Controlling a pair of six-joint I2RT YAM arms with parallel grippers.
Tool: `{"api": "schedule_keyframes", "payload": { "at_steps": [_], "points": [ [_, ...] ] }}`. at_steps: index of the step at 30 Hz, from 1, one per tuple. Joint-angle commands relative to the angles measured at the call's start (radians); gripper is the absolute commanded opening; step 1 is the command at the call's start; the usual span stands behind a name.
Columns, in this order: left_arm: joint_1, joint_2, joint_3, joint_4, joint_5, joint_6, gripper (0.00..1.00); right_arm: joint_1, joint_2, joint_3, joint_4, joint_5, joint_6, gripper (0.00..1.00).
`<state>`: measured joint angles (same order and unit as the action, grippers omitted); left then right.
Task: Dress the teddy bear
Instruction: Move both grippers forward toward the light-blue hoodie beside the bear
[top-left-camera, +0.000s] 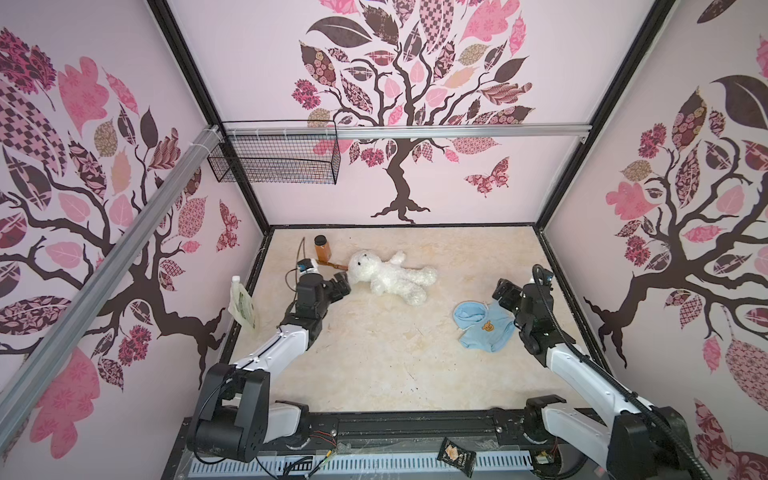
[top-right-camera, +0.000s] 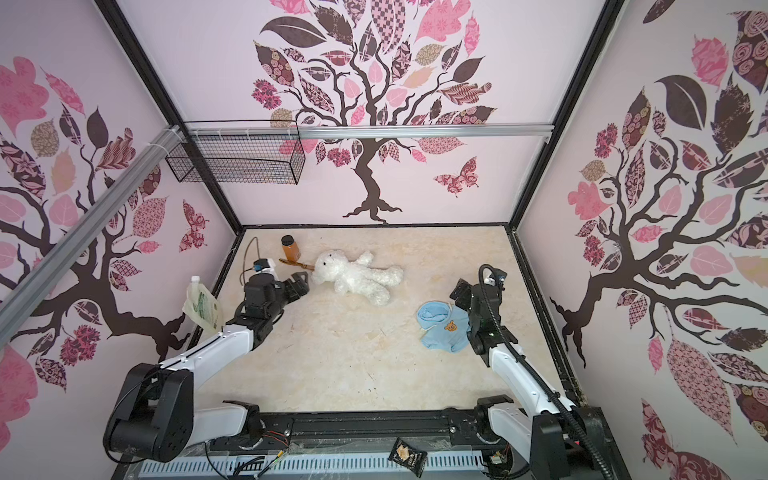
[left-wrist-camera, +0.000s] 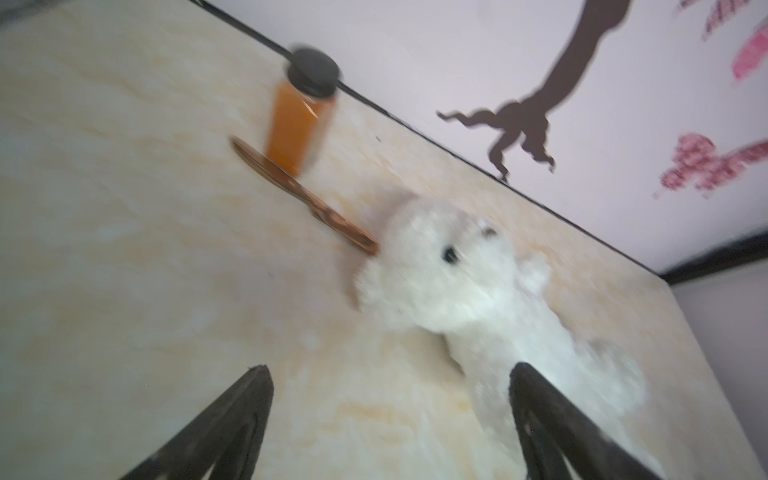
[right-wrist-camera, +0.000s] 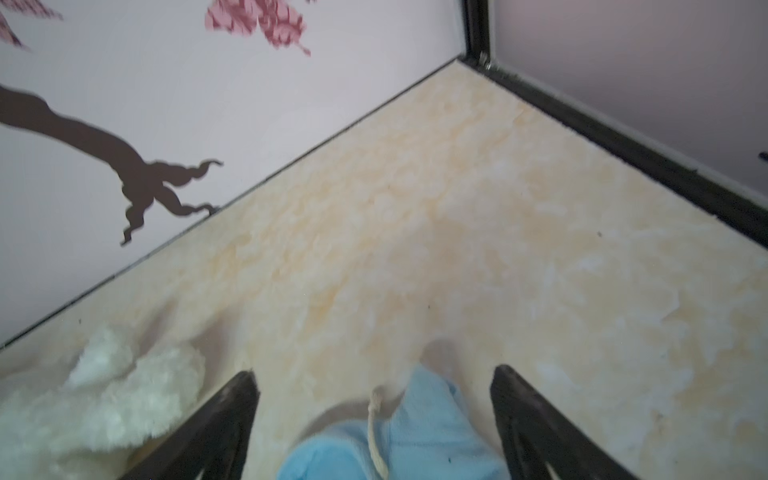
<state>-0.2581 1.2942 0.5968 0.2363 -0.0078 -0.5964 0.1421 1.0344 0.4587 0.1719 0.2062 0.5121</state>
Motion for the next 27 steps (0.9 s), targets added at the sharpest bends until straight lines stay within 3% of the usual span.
{"api": "schedule_keyframes", "payload": {
  "at_steps": [1, 6, 12, 19, 23, 27],
  "points": [
    [-0.109, -0.056, 0.053, -0.098, 0.097, -0.091, 0.92, 0.037, 0.019, -0.01, -0.178, -0.143, 0.018, 0.81],
    [-0.263, -0.092, 0.109, -0.265, 0.084, 0.008, 0.91, 0.094, 0.15, 0.005, -0.157, -0.176, 0.026, 0.69],
    [-0.297, -0.104, 0.135, -0.321, 0.104, 0.02, 0.91, 0.094, 0.314, 0.039, -0.08, -0.098, 0.024, 0.52],
    [-0.299, -0.146, 0.141, -0.425, 0.105, -0.003, 0.9, 0.094, 0.34, 0.062, -0.083, -0.248, 0.01, 0.05],
    [-0.297, -0.206, 0.123, -0.511, 0.064, -0.023, 0.9, 0.153, 0.28, 0.008, -0.111, -0.362, 0.085, 0.04],
    [-0.298, -0.285, 0.088, -0.594, 0.084, -0.025, 0.9, 0.372, 0.216, -0.014, -0.095, -0.352, 0.221, 0.06]
  ]
}}
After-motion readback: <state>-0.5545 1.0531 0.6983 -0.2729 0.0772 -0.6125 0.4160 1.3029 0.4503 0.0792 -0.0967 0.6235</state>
